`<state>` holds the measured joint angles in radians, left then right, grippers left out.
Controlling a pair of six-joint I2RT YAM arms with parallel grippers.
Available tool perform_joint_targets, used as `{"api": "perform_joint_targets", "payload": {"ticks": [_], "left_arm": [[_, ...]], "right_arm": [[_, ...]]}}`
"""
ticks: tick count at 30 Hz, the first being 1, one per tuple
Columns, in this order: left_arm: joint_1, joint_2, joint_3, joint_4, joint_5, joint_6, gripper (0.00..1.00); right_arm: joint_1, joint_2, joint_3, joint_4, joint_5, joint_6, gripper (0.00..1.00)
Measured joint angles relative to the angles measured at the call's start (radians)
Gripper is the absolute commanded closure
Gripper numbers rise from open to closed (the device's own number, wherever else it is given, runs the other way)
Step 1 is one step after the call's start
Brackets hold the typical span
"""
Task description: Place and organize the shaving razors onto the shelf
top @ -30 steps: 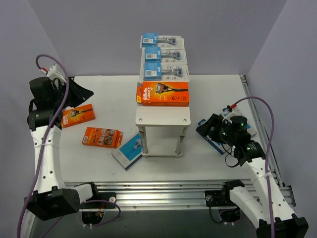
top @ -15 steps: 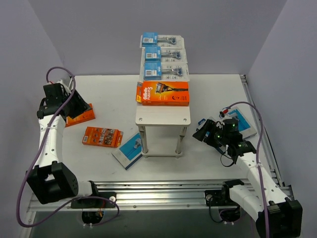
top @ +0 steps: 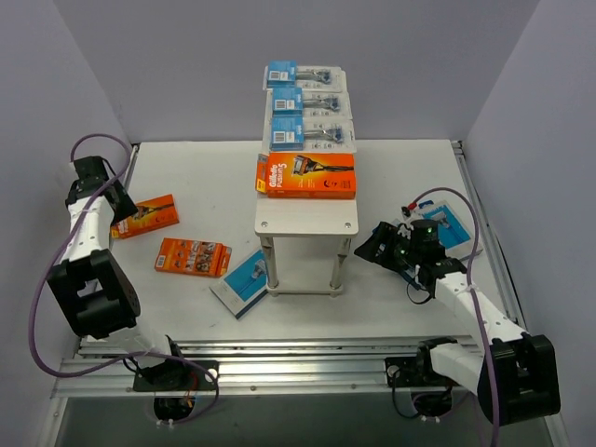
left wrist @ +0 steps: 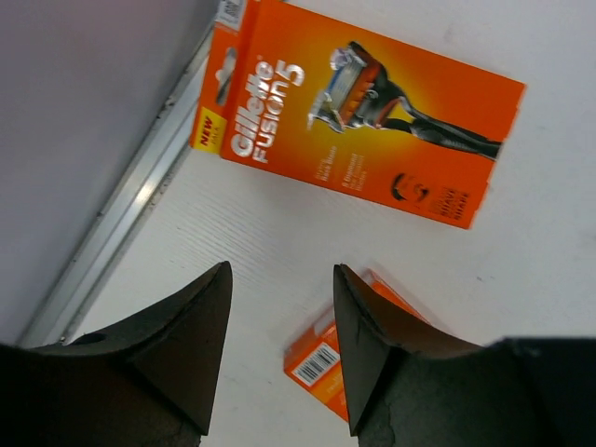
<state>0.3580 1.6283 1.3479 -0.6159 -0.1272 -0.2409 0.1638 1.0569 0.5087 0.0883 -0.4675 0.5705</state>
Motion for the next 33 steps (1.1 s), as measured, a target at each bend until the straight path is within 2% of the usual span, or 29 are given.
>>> {"api": "perform_joint_targets", "payload": {"ticks": [9, 18, 23, 33], "left_arm": [[0.003, 0.105, 0.013, 0.080, -0.183, 0.076, 0.44], [0.004, 0.227, 0.013, 0.189, -0.279, 0.115, 0.44], [0.018, 0.288, 0.014, 0.192, -0.267, 0.117, 0.44], [0.074, 0.323, 0.060, 0.209, -0.152, 0.094, 0.44]], "right_arm": [[-0.050, 0.145, -0.020, 0.099, -0.084, -0.002, 0.36], [-0.060, 0.190, -0.021, 0.116, -0.111, -0.006, 0.36], [-0.069, 0.194, -0.021, 0.111, -0.112, -0.016, 0.36], [-0.072, 0.192, -0.021, 0.084, -0.108, -0.028, 0.36]]}}
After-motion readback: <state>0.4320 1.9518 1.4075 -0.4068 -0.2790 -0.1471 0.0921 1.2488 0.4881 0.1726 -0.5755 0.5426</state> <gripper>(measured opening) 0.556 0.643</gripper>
